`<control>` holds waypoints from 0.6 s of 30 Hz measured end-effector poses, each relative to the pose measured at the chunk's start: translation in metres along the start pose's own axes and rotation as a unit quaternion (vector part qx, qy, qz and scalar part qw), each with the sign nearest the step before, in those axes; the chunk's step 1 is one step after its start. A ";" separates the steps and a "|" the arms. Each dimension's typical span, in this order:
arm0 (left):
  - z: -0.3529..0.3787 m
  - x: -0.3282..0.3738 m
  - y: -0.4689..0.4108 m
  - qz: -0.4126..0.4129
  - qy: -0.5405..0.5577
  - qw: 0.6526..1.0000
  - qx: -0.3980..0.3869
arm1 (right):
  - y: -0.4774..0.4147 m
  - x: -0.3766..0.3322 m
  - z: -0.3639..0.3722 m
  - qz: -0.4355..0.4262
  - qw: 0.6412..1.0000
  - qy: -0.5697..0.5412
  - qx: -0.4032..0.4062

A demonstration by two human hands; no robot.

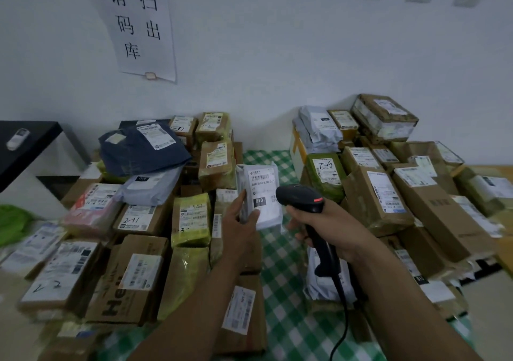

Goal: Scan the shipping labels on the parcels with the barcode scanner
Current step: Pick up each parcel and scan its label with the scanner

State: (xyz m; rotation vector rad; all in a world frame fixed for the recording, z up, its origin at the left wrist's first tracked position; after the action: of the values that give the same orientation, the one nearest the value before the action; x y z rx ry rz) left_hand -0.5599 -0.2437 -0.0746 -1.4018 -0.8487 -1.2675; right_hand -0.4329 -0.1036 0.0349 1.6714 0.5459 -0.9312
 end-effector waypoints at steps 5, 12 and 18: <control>0.000 -0.012 -0.006 0.007 -0.001 1.000 0.009 | -0.002 -0.004 -0.003 0.013 1.000 -0.006 0.008; 0.001 -0.016 -0.014 0.011 -0.014 1.000 0.003 | -0.007 -0.011 -0.009 0.027 1.000 -0.005 0.002; 0.001 -0.012 -0.022 0.005 -0.010 1.000 -0.004 | -0.017 -0.016 -0.007 0.024 0.999 0.021 -0.011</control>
State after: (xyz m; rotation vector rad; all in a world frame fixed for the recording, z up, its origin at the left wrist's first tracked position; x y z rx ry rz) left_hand -0.5832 -0.2363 -0.0816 -1.4252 -0.8514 -1.2523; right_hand -0.4532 -0.0897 0.0384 1.6802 0.5411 -0.8543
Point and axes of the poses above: each hand's wrist, its own y-axis away from the middle knuckle, its own z-axis out of the palm, x = y × z, the point moved 8 cm from there along -y, towards the middle knuckle, and after that the axes turned 15 degrees about z, right-handed, at the moved point
